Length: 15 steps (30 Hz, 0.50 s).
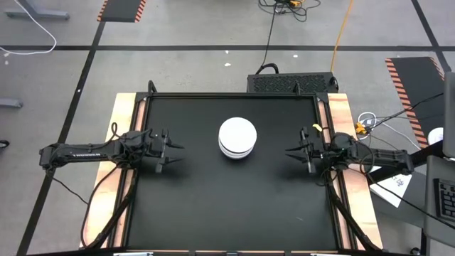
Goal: Nest bowls inside each other
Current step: Return to Home Position
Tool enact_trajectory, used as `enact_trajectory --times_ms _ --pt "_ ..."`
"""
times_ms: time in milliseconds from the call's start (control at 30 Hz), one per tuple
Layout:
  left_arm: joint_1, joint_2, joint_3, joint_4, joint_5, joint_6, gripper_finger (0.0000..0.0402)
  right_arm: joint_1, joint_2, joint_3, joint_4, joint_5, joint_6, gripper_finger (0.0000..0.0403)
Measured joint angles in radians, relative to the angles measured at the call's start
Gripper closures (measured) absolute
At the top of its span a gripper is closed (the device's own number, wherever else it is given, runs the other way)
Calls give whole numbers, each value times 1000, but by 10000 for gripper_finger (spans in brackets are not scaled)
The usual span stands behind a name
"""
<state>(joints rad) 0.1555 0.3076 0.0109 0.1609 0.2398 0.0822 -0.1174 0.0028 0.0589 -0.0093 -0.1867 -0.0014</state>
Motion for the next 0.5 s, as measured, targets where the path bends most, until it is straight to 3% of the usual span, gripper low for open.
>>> enact_trajectory --times_ms 300,400,500 --pt "0 0 0 6 -2 6 191 5 0 0 -9 0 14 337" --pt "-1 0 0 5 0 26 240 5 0 -1 -13 1 11 341" --pt "0 0 0 -6 2 47 334 5 0 -1 -15 0 -6 359"
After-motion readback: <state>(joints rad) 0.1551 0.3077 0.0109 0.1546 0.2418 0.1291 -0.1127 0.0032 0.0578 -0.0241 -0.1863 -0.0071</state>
